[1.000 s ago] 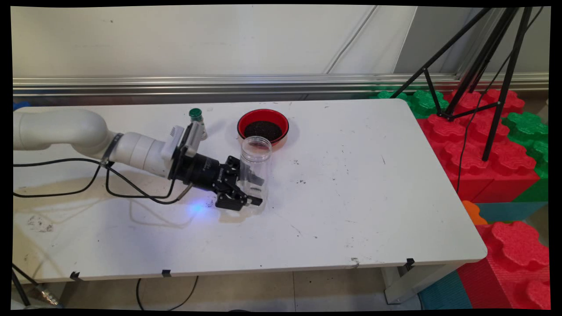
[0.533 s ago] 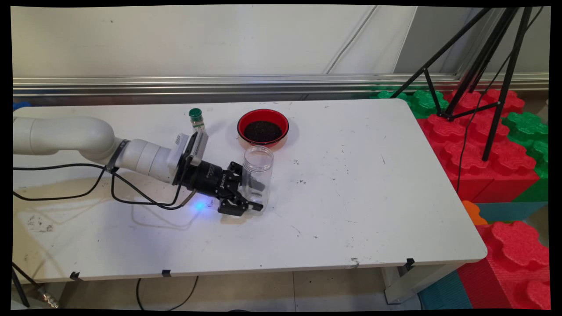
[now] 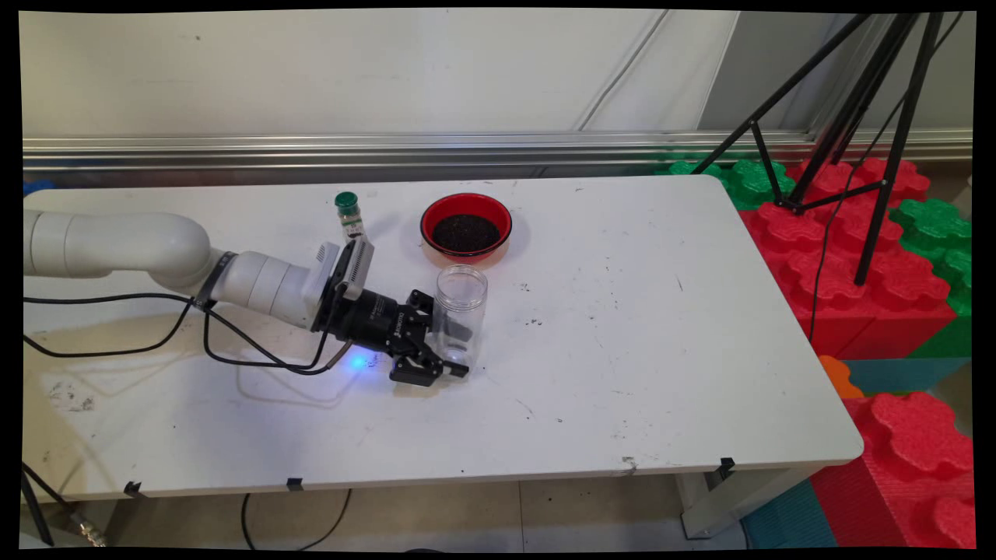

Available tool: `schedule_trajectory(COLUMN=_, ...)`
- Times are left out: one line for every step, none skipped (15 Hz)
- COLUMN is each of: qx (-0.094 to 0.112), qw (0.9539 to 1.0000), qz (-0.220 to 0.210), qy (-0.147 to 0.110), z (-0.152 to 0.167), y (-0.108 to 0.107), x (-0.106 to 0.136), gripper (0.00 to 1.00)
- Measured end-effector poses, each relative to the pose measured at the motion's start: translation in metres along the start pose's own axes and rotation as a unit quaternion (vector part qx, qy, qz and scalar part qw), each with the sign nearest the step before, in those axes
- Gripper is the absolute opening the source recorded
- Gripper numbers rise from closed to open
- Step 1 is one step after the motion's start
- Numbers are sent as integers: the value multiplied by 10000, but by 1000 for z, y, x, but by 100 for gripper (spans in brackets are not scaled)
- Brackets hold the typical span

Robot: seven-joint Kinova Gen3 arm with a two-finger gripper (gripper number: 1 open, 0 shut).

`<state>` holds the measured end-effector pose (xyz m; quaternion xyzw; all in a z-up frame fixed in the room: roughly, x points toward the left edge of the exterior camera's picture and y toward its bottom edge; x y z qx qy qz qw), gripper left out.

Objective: Place the picked object on the table

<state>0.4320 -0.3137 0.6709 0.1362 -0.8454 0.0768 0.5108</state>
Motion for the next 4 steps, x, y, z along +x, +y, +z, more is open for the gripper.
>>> schedule_trajectory(qx=2, qw=10000, qz=6, qy=-4, z=1, y=0, x=-1, gripper=0)
schedule_trajectory(qx=5, qw=10000, qz=8, qy=-7, z=1, y=-1, x=-1, gripper=100)
schedule_trajectory(qx=10, qw=10000, qz=10, qy=-9, z=2, y=-1, x=-2, gripper=100)
schedule_trajectory(qx=13, qw=10000, qz=12, qy=-10, z=2, y=-1, x=-2, gripper=100)
